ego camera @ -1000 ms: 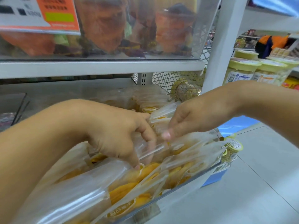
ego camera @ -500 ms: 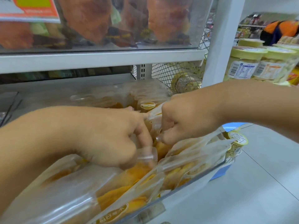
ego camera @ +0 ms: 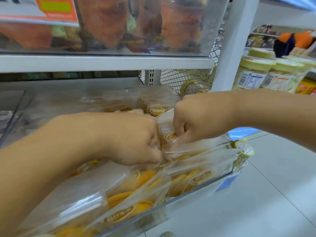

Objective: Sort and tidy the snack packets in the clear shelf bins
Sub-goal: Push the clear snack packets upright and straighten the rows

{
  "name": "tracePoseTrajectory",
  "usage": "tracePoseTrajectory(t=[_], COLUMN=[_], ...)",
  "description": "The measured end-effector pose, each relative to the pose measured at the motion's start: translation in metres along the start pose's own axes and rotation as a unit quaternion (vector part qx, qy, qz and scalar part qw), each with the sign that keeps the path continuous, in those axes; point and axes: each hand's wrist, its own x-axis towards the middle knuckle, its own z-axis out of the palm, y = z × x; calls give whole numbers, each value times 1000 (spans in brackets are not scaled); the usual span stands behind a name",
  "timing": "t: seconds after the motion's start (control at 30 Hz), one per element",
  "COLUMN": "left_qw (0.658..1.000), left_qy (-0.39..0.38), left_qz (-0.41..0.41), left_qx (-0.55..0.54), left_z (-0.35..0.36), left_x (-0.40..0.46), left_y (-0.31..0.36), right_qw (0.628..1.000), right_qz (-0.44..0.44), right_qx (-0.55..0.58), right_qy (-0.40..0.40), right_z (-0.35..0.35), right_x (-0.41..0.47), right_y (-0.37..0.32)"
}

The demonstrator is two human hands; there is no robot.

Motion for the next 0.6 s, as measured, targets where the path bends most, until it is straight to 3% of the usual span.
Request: tracePoseTrajectory(t=[0.13,0.3,0.5,0.6], left_qw=[998,999,998,996], left_qy=[33,18,38,84], left_qz=[42,44,51,36], left_qx=[22,20,-24,-22], left_z=[4,1,3,6], left_x=[1,-1,3,7], left_y=[-5,-2,-4,-3], right_qw=[976,986,989,969], right_qz=[-22,-72,-63,-56], right_qx=[214,90,9,94], right_qy=[-20,116,136,223], right_z=[3,17,5,-3], right_x=[-11,3,14,-19], right_y=[16,23,7,6])
